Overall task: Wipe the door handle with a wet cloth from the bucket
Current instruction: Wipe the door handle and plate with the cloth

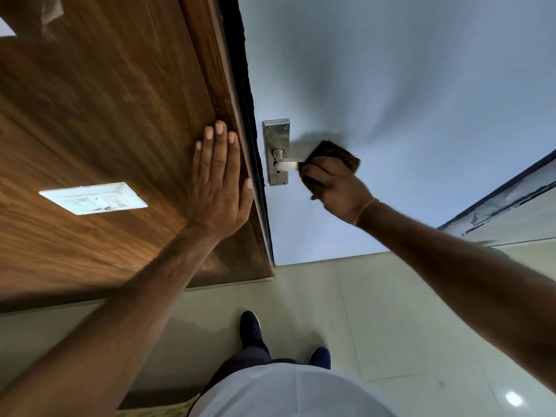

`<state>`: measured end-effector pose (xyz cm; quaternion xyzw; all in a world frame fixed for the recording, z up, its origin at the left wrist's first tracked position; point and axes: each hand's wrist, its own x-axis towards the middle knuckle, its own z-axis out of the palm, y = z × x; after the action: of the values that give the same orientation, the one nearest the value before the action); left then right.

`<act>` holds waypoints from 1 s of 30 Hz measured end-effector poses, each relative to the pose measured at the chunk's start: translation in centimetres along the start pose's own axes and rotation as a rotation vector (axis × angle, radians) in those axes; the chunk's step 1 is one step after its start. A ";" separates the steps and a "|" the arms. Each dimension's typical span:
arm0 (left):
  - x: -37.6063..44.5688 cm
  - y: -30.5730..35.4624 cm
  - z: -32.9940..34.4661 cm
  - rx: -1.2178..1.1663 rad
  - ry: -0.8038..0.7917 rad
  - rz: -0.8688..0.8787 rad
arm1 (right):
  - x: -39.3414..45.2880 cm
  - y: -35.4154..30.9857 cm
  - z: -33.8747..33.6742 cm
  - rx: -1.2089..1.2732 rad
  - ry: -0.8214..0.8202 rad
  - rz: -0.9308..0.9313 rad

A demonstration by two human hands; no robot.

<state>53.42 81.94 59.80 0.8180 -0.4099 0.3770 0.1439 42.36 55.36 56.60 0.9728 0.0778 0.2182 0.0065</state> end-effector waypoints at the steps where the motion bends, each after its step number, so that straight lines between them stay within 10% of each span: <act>1: 0.0 0.1 0.1 0.002 -0.001 -0.005 | 1.1 -1.4 0.0 0.038 0.017 -0.013; 12: 0.0 0.7 0.0 0.007 -0.005 -0.027 | -3.7 1.5 0.3 0.051 0.185 0.225; 20: 0.0 0.8 -0.2 -0.013 -0.027 -0.044 | 2.0 -8.6 -1.1 1.708 0.681 1.695; 25: -0.1 0.2 -0.9 -0.001 -0.057 -0.010 | 4.2 -9.1 -3.0 2.524 0.938 1.536; 30: -0.2 -0.5 -1.2 -0.004 -0.084 0.013 | 4.0 -8.8 -3.7 2.718 0.956 1.447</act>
<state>53.09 83.06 60.50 0.8301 -0.4217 0.3425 0.1260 43.04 64.62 61.19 0.0642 0.2536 -0.2166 0.9406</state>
